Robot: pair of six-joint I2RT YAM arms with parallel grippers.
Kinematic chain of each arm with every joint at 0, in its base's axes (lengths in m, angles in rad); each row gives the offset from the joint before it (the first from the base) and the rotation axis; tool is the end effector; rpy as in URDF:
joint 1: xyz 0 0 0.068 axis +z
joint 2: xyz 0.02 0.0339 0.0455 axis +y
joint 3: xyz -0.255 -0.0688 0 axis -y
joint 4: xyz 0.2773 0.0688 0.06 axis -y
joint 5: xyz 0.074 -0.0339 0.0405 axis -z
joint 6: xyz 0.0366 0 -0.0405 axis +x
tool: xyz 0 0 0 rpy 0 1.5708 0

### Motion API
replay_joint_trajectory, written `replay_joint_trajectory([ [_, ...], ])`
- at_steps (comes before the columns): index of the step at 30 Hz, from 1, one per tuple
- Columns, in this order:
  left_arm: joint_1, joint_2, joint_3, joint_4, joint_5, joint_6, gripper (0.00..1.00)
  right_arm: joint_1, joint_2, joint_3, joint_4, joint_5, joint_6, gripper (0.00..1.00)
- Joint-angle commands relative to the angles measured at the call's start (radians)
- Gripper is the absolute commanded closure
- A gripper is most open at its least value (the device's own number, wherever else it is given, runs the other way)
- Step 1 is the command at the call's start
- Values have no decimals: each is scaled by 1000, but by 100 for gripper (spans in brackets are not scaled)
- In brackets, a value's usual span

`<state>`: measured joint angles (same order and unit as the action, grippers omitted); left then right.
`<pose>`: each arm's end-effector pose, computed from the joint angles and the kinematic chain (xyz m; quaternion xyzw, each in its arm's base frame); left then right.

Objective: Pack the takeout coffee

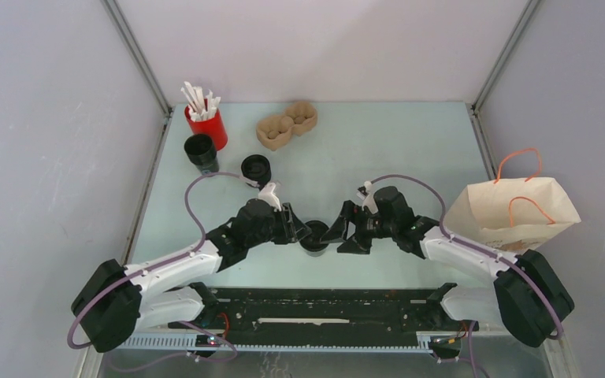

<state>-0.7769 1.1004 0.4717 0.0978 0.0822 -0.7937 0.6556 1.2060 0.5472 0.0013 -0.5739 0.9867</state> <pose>0.1828 -0.1839 0.1703 0.0131 0.8673 -0.3762 0.3258 0.2003 0.1791 0.1654 0.0188 0.8696 0.4826 0.1022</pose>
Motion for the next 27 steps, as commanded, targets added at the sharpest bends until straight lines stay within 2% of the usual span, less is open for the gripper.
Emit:
replay_joint_trajectory([
  [1, -17, 7, -42, -190, 10, 54, 54, -57, 11, 30, -36, -100, -130, 8],
  [5, -17, -9, -39, -187, 20, 43, 47, -4, 70, 36, 67, -93, -77, 11],
  [10, -18, -40, 3, -203, 17, 40, 36, -39, 132, 50, 123, -85, -108, 13],
  [19, -3, -63, 63, -238, 22, 56, 16, -42, 190, 109, 85, -109, -150, 19],
  [23, 9, -38, 74, -235, 29, 65, 15, -50, 230, 147, 60, -131, -174, 31],
  [27, 14, -19, 73, -232, 30, 67, 19, -55, 287, 229, 6, -155, -238, 38],
])
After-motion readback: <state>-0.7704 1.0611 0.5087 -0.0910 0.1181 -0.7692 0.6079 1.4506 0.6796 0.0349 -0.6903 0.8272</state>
